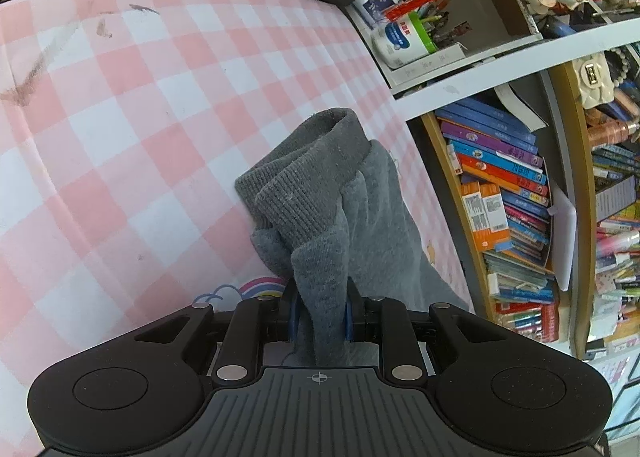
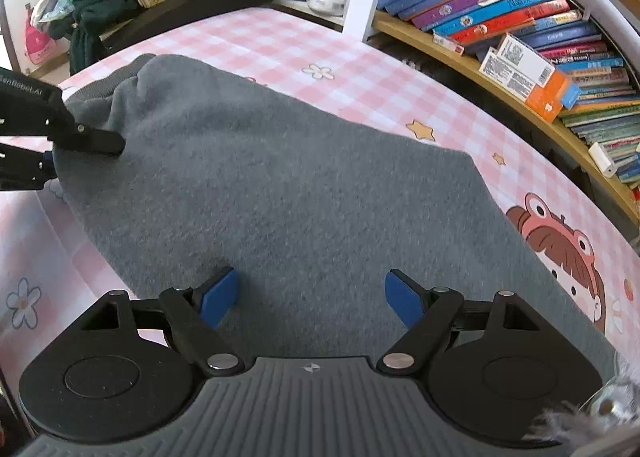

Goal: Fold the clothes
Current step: 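Lift the grey sleeve cuff with the left tool and carry it across the sweatshirt body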

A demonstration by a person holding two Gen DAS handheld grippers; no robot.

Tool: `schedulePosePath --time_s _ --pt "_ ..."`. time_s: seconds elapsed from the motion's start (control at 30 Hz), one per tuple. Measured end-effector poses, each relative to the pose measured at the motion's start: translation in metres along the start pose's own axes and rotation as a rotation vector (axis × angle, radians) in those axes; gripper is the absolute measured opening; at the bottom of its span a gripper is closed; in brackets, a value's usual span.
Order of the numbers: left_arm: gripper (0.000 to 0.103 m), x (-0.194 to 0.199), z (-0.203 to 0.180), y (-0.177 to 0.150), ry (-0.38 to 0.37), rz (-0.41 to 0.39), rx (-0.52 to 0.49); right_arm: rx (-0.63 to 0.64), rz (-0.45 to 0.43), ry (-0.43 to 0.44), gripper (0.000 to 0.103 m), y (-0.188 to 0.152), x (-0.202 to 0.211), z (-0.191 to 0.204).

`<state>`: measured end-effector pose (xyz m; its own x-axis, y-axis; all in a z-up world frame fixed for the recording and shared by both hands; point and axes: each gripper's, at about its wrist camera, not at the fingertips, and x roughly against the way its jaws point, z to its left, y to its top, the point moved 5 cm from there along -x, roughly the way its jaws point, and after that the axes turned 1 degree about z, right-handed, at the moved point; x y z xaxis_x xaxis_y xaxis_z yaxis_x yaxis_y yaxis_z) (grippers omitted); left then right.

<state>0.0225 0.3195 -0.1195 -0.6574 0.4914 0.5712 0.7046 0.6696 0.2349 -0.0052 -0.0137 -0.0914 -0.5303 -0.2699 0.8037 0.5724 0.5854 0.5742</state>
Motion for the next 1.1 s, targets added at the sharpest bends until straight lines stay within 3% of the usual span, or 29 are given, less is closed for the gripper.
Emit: schedulePosePath --time_s 0.43,0.7,0.93,1.1 --pt "0.02 -0.004 -0.001 -0.001 -0.006 -0.038 0.039 -0.003 0.016 0.007 0.079 -0.008 -0.002 0.004" --pt "0.011 -0.004 -0.007 -0.001 0.005 -0.056 0.005 0.069 -0.013 -0.024 0.075 -0.008 0.003 0.014" --pt "0.011 0.012 -0.048 -0.004 -0.046 -0.108 -0.178 0.023 -0.01 0.022 0.075 -0.008 0.002 0.005" --pt "0.01 0.021 -0.075 -0.01 -0.044 -0.135 -0.318 -0.021 -0.045 0.064 0.076 -0.005 0.011 -0.004"
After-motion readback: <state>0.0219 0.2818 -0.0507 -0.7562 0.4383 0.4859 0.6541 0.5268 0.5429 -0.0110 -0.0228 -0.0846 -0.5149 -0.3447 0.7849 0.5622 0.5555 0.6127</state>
